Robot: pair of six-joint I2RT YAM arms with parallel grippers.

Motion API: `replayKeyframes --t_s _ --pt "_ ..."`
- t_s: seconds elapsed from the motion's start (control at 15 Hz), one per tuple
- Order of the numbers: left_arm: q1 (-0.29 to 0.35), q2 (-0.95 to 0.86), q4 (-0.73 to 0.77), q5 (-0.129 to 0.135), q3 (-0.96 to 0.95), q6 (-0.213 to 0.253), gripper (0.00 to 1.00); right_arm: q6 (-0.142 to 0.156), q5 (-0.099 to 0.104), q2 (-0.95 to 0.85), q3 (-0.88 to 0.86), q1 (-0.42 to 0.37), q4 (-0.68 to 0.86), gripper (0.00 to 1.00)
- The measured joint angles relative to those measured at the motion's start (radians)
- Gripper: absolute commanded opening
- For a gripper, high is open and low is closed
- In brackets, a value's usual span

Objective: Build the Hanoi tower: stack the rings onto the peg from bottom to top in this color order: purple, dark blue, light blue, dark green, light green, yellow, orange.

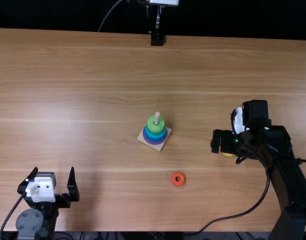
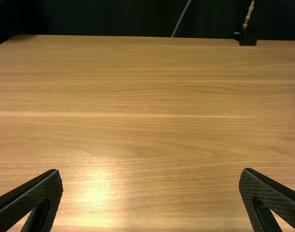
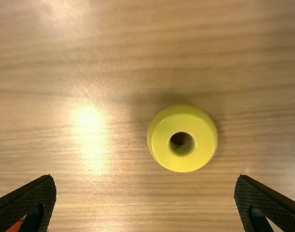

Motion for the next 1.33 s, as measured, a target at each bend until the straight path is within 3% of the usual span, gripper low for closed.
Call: replayKeyframes --t_s 0.07,0.33,0.47,1.27,1.33 --pt "0.000 0.000 0.000 0.000 0.000 0.000 1.00 0.001 0.012 0.015 0.000 0.000 0.002 1.00" --pt "0.000 0.000 0.000 0.000 0.000 0.000 1.00 0.002 0.104 0.045 0.000 -0.001 0.016 1.00" --pt "0.000 0.000 0.000 0.000 0.000 0.000 1.00 0.002 0.124 0.053 0.000 0.000 0.016 1.00" --pt "0.000 0.000 0.000 0.000 0.000 0.000 1.00 0.005 0.140 0.164 0.001 -0.001 0.047 1.00" --pt "0.000 0.000 0.000 0.000 0.000 0.000 1.00 0.006 0.150 0.166 0.001 -0.001 0.063 1.00"
